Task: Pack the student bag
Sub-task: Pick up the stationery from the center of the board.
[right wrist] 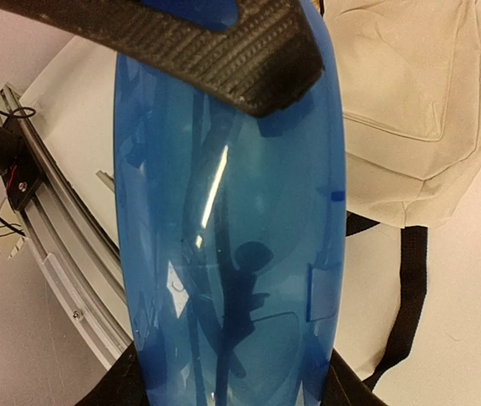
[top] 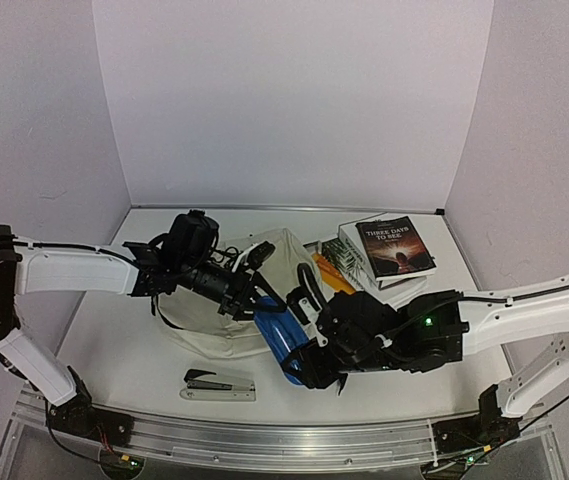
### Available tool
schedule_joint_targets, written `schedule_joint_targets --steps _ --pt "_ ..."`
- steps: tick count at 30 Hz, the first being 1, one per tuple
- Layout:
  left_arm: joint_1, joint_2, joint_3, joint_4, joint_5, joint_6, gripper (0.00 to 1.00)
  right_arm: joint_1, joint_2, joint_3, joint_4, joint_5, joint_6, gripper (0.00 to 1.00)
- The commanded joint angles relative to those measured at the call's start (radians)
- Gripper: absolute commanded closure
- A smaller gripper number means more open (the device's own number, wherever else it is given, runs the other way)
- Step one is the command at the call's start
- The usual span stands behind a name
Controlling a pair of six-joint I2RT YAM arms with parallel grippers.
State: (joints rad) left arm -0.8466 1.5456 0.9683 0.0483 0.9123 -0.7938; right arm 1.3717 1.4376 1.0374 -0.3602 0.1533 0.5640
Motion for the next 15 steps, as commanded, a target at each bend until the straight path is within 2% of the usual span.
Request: schedule_joint_targets --steps 1,3,5,10,15 --pt "-0.008 -0.007 0.002 0.083 0.042 -0.02 0.63 0.006 -0.017 0.014 0.024 0.04 0.001 0.41" --pt "-0.008 -0.007 -0.002 0.081 0.034 -0.029 0.73 0.006 -0.027 0.008 0.024 0.051 0.007 0.34" --pt "-0.009 -0.006 -0.003 0.083 0.025 -0.036 0.77 0.006 -0.041 0.002 0.025 0.064 0.013 0.24" --pt "-0.006 -0.015 -0.002 0.073 -0.023 -0.047 0.79 0.006 -0.086 -0.007 0.026 0.083 0.026 0.11" --pt "-0.005 -0.024 0.006 0.067 -0.076 -0.045 0.78 0.006 -0.13 -0.005 0.026 0.111 0.051 0.04"
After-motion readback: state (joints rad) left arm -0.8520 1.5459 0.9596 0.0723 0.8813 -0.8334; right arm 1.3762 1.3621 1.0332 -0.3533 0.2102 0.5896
